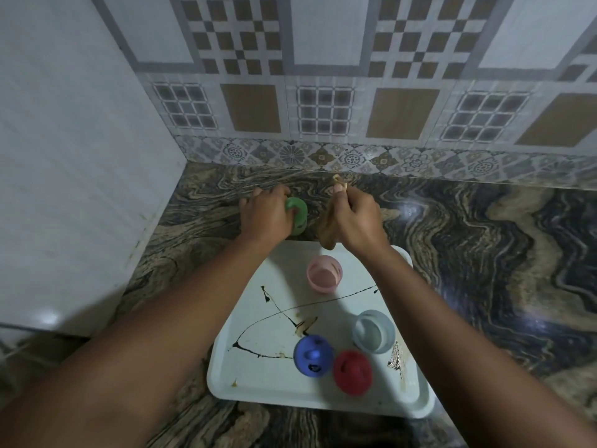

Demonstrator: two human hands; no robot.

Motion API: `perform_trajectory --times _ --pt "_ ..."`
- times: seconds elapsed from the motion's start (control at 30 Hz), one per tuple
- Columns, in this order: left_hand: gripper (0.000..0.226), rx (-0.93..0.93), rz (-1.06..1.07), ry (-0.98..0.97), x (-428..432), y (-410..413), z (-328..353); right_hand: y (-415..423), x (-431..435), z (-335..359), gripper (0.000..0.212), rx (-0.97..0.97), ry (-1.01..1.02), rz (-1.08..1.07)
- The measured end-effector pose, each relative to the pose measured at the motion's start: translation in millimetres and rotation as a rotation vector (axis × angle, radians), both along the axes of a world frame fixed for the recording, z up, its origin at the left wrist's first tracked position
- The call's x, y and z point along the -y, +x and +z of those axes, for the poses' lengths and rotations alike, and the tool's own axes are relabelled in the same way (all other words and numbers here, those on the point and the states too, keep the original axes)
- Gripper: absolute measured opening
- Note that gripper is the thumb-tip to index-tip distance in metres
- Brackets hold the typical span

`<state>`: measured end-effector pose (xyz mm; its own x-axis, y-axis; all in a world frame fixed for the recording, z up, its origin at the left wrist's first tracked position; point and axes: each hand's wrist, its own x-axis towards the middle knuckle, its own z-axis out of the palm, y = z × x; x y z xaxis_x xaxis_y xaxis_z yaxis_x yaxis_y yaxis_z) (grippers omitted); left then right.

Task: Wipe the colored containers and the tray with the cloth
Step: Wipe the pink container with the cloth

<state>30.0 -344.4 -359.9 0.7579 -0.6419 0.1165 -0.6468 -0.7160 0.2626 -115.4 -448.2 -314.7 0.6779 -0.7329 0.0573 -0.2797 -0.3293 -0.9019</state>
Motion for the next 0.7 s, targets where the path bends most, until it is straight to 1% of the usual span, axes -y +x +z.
perform_trajectory --times 0.1,0.17,0.27,0.33,0.43,0.5,0.6,0.7 --pt "0.041 0.034 -0.043 -0.062 -3.9 -3.0 3.3 -5.3 1.3 3.2 0.044 0.023 0.013 -0.008" --pt "0.042 0.049 -0.064 -0.165 -6.6 -5.4 7.1 -10.2 2.5 6.0 0.045 0.037 0.019 -0.013" --pt "0.031 0.054 -0.121 -0.381 -13.2 -14.1 16.2 -22.6 5.2 8.8 0.049 0.068 0.068 -0.027" --pt "0.023 0.036 -0.223 -0.44 -21.6 -33.2 22.3 -37.0 6.6 8.9 0.054 0.094 0.091 -0.052" --pt "0.016 -0.058 -0.415 -0.366 -42.0 -70.1 20.3 -61.4 5.1 4.2 0.058 0.086 0.138 -0.084" --pt "0.02 -0.063 -0.495 -0.26 -54.4 -88.7 13.1 -74.5 -0.6 -0.1 0.062 0.072 0.192 -0.075" --pt "0.031 -0.069 -0.463 -0.058 -65.2 -108.2 6.3 -90.3 -13.1 -5.3 0.06 0.072 0.24 -0.07" --pt "0.038 -0.006 -0.425 0.059 -70.1 -118.4 0.8 -99.9 -25.4 -11.2 0.065 0.077 0.279 -0.047"
